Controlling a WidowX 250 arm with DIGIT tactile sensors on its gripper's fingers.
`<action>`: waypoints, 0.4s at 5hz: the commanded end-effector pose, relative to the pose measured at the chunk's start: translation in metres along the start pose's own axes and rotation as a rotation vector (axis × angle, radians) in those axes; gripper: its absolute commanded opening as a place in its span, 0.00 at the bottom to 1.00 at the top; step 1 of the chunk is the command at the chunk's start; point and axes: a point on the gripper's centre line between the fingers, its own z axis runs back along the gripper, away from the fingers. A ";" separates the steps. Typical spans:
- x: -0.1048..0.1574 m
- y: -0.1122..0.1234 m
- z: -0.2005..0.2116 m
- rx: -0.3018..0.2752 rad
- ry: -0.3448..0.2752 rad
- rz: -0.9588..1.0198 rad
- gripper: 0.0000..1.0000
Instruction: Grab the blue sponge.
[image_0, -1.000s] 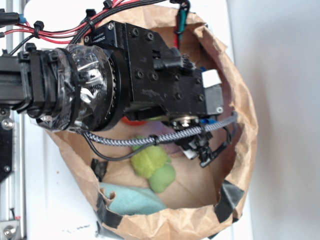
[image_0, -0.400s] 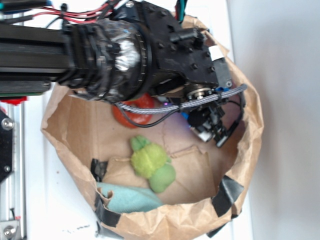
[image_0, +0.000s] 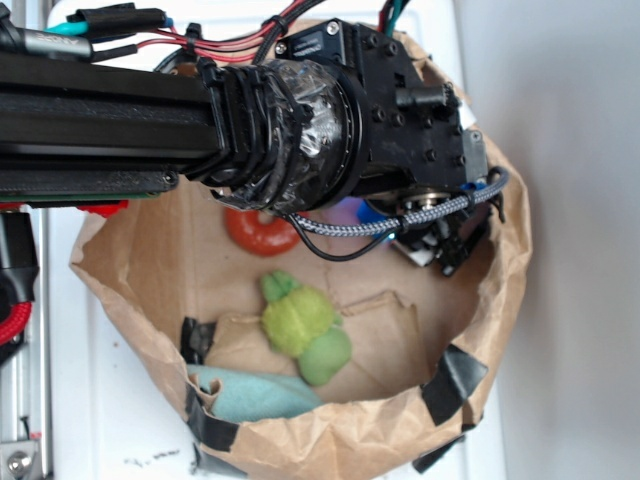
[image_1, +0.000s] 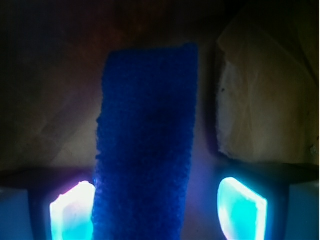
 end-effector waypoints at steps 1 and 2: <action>0.008 -0.013 0.010 0.021 -0.024 -0.007 0.00; 0.005 -0.015 0.014 0.033 -0.041 -0.029 0.00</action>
